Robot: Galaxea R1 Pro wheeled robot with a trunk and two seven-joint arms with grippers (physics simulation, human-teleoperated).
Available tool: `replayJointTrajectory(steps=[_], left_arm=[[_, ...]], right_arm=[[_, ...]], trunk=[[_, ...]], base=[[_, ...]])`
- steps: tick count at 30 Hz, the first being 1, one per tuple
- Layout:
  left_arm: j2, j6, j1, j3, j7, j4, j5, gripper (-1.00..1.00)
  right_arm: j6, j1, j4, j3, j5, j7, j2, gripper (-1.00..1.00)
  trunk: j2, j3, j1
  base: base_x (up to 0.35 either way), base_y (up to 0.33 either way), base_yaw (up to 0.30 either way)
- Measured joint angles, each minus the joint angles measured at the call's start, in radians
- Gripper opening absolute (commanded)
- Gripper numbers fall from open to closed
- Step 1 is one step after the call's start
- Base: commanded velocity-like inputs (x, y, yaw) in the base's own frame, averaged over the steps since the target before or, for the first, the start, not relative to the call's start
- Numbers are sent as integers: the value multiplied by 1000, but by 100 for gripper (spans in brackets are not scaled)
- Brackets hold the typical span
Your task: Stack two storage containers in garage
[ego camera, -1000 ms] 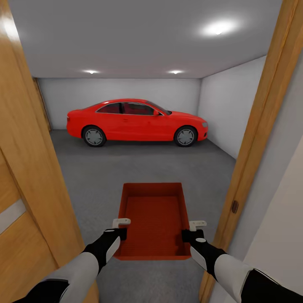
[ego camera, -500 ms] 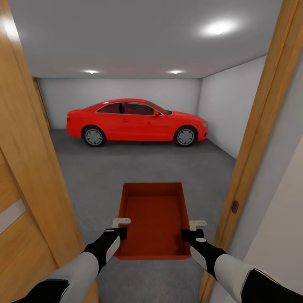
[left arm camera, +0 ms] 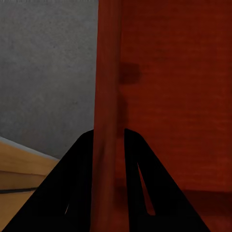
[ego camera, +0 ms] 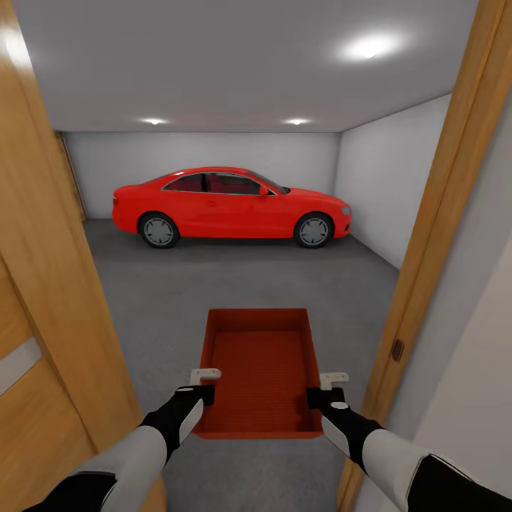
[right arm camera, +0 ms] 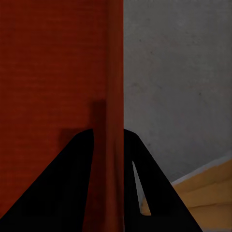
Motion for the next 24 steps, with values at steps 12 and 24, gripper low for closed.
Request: replayJointTrajectory(steps=[12,24], left_arm=[[0,-1,0,1,0,1,0,-100],[0,-1,0,1,0,1,0,-100]], right_arm=[[0,0,0,0,0,0,0,-100],[0,0,0,0,0,0,0,-100]], trunk=[[0,0,0],[0,0,0]], base=[[300,0,0],[321,0,0]])
